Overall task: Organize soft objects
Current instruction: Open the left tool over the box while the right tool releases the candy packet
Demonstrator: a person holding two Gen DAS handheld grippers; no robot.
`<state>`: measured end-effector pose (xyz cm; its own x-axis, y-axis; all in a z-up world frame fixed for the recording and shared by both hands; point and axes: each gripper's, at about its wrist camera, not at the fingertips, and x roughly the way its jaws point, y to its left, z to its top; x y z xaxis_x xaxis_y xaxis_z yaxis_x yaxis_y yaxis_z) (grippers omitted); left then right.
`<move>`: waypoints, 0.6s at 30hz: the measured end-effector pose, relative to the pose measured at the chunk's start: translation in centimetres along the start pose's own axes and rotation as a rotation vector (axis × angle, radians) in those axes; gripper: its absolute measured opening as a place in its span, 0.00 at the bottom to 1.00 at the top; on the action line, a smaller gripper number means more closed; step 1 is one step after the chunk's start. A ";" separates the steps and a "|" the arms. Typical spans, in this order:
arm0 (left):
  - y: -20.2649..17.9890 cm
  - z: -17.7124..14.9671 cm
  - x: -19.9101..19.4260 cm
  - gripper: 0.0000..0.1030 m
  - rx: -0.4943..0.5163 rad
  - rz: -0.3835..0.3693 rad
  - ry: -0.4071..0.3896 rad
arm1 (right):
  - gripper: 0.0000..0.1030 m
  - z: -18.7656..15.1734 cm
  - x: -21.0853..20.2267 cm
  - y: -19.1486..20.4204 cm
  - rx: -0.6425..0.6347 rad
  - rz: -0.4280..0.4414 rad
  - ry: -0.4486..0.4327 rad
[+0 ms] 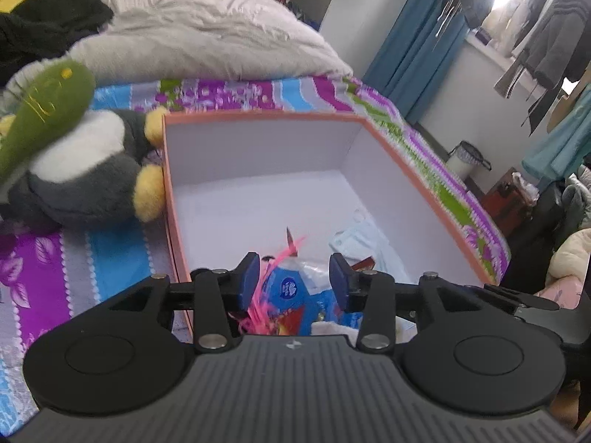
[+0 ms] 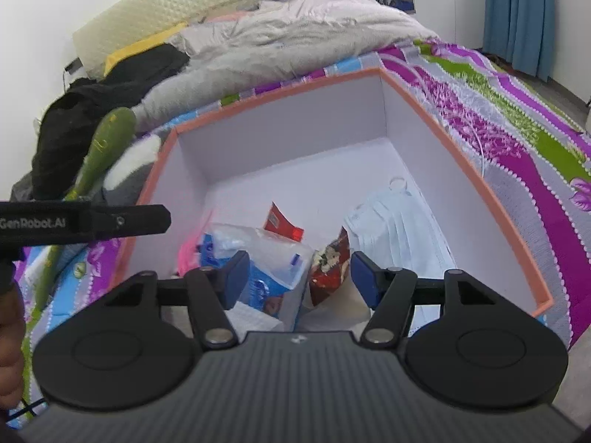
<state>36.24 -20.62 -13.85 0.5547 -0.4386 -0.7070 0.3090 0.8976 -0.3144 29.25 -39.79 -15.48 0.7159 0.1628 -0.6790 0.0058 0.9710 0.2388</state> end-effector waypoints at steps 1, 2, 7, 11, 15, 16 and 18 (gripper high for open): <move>-0.2 0.1 -0.7 0.46 0.005 0.000 -0.013 | 0.61 0.2 -0.5 0.2 -0.002 0.000 -0.013; -0.3 0.2 -1.5 0.46 0.010 -0.001 -0.026 | 0.61 0.4 -1.3 0.4 -0.006 -0.001 -0.029; -1.5 0.7 -6.1 0.46 0.034 -0.013 -0.096 | 0.61 1.4 -5.4 1.8 -0.015 0.002 -0.120; -2.4 0.7 -10.1 0.46 0.054 -0.017 -0.145 | 0.61 2.0 -8.5 3.2 -0.031 0.006 -0.181; -3.0 0.2 -14.2 0.49 0.065 -0.026 -0.201 | 0.61 2.1 -11.6 4.6 -0.045 0.008 -0.240; -3.1 0.0 -15.2 0.50 0.071 -0.027 -0.215 | 0.61 2.0 -12.4 5.0 -0.047 0.010 -0.252; -3.3 -0.4 -17.1 0.50 0.080 -0.024 -0.242 | 0.61 1.8 -13.5 5.6 -0.053 0.012 -0.269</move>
<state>25.45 -16.04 -0.99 0.7122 -0.4659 -0.5251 0.3786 0.8848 -0.2715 20.88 -36.86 -3.77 0.8753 0.1286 -0.4662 -0.0351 0.9783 0.2040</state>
